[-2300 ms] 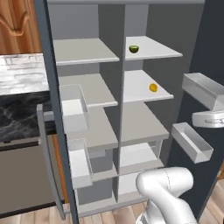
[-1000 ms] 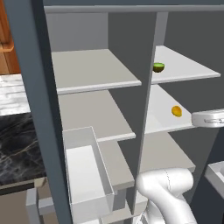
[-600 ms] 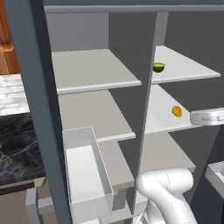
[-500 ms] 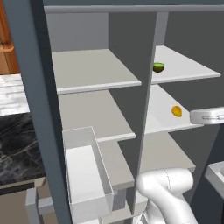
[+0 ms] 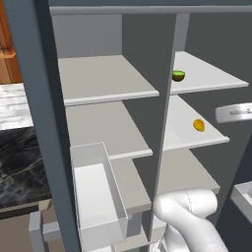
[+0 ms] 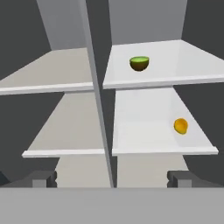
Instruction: Retrieve the kiwi and mango from the fridge and place them into the bowl on the dining table.
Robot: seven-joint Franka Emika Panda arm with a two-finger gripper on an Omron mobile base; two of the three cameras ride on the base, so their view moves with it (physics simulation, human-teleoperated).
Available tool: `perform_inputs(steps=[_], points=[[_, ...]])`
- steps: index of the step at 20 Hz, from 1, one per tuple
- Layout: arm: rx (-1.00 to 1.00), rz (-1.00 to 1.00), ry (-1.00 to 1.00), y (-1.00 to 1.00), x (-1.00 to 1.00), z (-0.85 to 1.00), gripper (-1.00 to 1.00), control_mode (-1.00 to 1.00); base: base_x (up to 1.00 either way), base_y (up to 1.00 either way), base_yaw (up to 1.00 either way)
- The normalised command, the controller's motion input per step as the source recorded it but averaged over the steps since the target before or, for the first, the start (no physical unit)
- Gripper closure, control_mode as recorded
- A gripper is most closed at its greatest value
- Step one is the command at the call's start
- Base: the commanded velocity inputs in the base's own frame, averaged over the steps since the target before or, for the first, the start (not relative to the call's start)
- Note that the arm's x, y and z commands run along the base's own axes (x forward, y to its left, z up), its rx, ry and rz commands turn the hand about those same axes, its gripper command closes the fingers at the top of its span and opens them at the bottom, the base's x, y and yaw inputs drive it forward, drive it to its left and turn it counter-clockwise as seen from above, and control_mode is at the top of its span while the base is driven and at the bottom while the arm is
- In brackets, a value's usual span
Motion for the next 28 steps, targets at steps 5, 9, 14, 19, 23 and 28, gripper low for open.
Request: perform_inputs(steps=[5,9,14,19,23,28], points=[[0.0,0.0,0.0,-0.11,0.11,0.11,-1.0,-1.0,0.0,0.0,0.0],[0.0,0.0,0.0,-0.19,0.0,0.02,-1.0,-1.0,0.0,0.0,0.0],[0.0,0.03,0.0,-0.05,0.11,0.0,-1.0,-1.0,0.0,0.0,0.0],[-0.01,0.02,0.0,0.0,0.19,0.06,-1.0,-1.0,0.0,0.0,0.0],[-0.05,0.05,0.0,-0.04,0.14,0.0,-1.0,-1.0,0.0,0.0,0.0],[-0.06,0.05,-0.07,-0.01,0.27,0.0,-1.0,-1.0,0.0,0.0,0.0]])
